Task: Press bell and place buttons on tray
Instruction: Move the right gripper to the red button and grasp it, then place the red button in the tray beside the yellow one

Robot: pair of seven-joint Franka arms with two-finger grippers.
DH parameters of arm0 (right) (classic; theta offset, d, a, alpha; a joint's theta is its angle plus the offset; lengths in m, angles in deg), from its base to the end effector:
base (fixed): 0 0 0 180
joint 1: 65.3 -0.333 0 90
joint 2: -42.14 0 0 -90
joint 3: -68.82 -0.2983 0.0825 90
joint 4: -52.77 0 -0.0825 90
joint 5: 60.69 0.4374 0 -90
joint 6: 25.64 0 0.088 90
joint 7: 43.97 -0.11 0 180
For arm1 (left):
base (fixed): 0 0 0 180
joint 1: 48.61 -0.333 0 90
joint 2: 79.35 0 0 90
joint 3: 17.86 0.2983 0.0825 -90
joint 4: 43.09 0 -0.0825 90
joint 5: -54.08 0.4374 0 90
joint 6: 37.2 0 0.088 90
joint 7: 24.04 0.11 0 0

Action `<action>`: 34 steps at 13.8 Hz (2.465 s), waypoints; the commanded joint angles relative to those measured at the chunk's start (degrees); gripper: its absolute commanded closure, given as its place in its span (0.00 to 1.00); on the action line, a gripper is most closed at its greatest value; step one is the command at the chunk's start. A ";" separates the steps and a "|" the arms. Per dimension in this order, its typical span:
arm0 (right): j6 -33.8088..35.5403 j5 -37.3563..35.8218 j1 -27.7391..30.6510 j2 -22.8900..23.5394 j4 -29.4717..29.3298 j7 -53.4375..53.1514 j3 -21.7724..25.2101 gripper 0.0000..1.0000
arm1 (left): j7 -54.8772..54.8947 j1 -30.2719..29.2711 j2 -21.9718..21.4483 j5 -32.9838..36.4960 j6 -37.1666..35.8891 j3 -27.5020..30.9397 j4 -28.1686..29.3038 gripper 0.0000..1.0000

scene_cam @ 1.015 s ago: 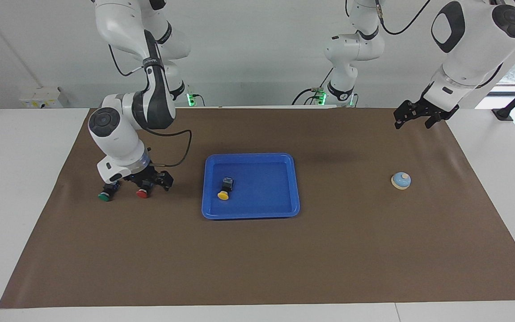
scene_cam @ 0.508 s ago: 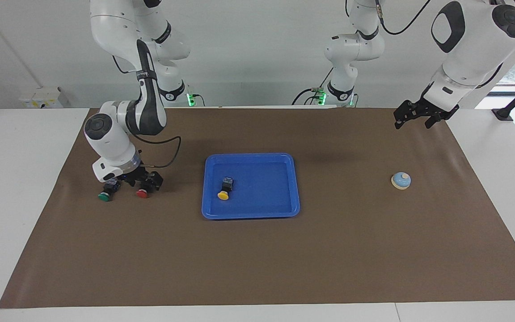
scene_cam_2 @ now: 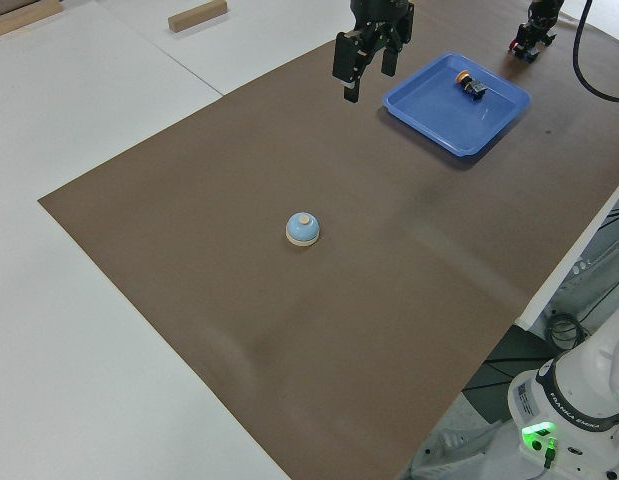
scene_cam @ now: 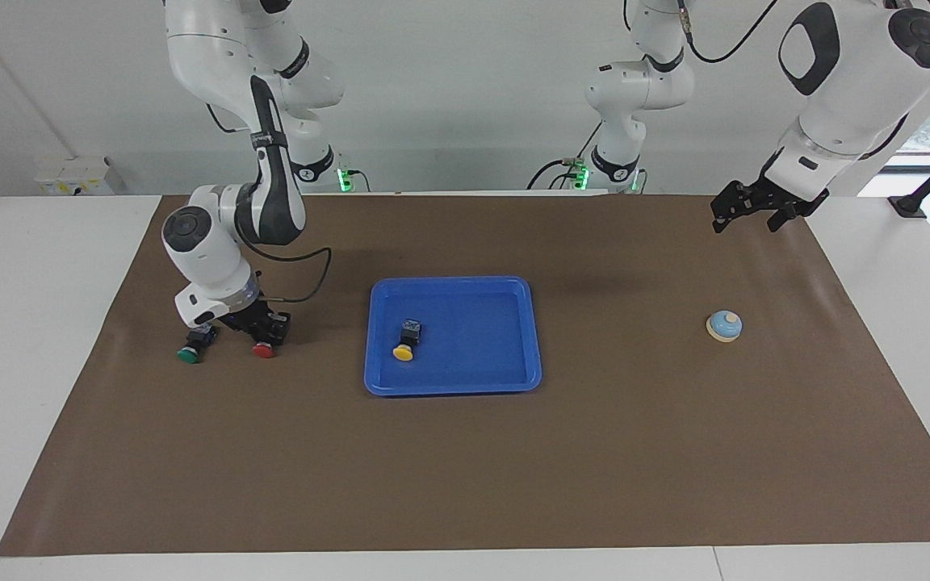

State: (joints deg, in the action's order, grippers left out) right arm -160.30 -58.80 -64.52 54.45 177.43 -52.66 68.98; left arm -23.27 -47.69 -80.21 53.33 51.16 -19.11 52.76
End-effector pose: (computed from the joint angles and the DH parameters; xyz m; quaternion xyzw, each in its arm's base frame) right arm 0.5864 -0.0091 0.2300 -0.9951 0.0957 0.0209 0.0098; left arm 0.5952 -0.0241 0.5572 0.9980 -0.0254 -0.0579 0.0057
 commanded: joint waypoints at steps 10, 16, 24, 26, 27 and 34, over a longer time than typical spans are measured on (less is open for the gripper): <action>15.91 0.92 -21.32 4.72 -24.43 -25.80 -1.21 1.00 | -0.51 -0.05 -0.29 0.31 0.15 0.02 -0.23 0.00; 10.31 -0.13 -33.47 15.35 -30.88 -38.41 -1.04 1.00 | -0.51 -0.05 -0.29 0.31 0.15 0.02 -0.23 0.00; 0.54 -0.57 -32.95 15.20 -23.51 -38.85 -0.86 1.00 | -0.51 -0.05 -0.29 0.31 0.15 0.02 -0.23 0.00; 0.53 -0.57 -32.95 15.19 -23.32 -39.55 -0.86 1.00 | -0.51 -0.05 -0.29 0.31 0.15 0.02 -0.23 0.00; 0.88 -0.57 -32.78 15.11 -23.32 -39.99 -0.77 1.00 | -0.51 -0.05 -0.29 0.31 0.15 0.02 -0.23 0.00; 11.59 -0.04 -26.91 9.85 -26.31 -38.51 0.46 0.00 | -0.51 -0.05 -0.29 0.31 0.15 0.02 -0.23 0.00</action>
State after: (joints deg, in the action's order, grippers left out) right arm -152.35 -58.81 -95.85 68.76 150.50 -91.75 70.02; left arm -23.27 -47.69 -80.21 53.33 51.16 -19.11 52.76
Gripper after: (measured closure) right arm 0.018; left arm 0.000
